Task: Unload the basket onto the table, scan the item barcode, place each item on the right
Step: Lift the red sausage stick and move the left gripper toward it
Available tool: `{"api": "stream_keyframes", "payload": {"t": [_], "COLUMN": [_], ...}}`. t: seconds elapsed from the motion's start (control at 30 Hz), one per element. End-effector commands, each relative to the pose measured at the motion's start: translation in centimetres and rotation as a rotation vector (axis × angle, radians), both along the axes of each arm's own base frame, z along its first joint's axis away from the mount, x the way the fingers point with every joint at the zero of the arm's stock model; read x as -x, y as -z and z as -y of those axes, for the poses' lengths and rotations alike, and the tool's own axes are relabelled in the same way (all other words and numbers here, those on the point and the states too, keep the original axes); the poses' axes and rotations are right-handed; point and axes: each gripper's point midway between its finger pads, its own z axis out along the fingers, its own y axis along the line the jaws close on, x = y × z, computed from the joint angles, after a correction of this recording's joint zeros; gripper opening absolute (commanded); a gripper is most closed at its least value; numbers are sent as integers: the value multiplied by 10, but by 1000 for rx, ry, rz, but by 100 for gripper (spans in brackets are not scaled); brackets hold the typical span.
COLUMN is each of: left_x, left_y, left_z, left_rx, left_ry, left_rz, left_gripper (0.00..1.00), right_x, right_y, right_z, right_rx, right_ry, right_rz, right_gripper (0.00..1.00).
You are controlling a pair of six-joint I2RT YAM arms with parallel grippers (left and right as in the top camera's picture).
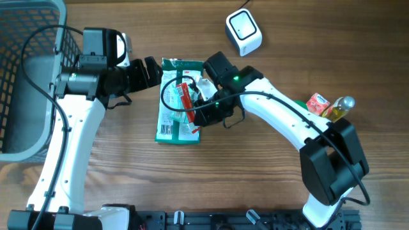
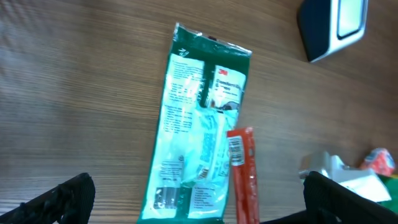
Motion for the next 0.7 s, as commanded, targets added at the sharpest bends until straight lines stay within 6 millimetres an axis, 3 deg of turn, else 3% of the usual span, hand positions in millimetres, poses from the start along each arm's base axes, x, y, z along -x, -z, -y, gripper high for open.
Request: {"api": "stream_keyframes", "payload": {"t": [0.0, 0.1, 0.27, 0.4, 0.67], "left_x": [4, 9, 14, 20, 30], "left_y": [-1, 6, 18, 21, 20], "left_z": [13, 15, 16, 28, 46], "left_rx": [59, 61, 68, 126, 215], "left_ry": [65, 90, 98, 143, 238], "left_rz": [-4, -21, -53, -69, -79], "left_gripper": [96, 86, 87, 89, 91], "right_x": [9, 10, 9, 15, 19], "right_y": [-12, -12, -17, -30, -32], "right_z": [-6, -2, 6, 0, 2], "right_rx": [-63, -58, -71, -152, -155], "right_ry": [-50, -60, -45, -94, -110], "right_rz": [-6, -8, -28, -34, -37], "right_gripper": [4, 4, 4, 4, 4]}}
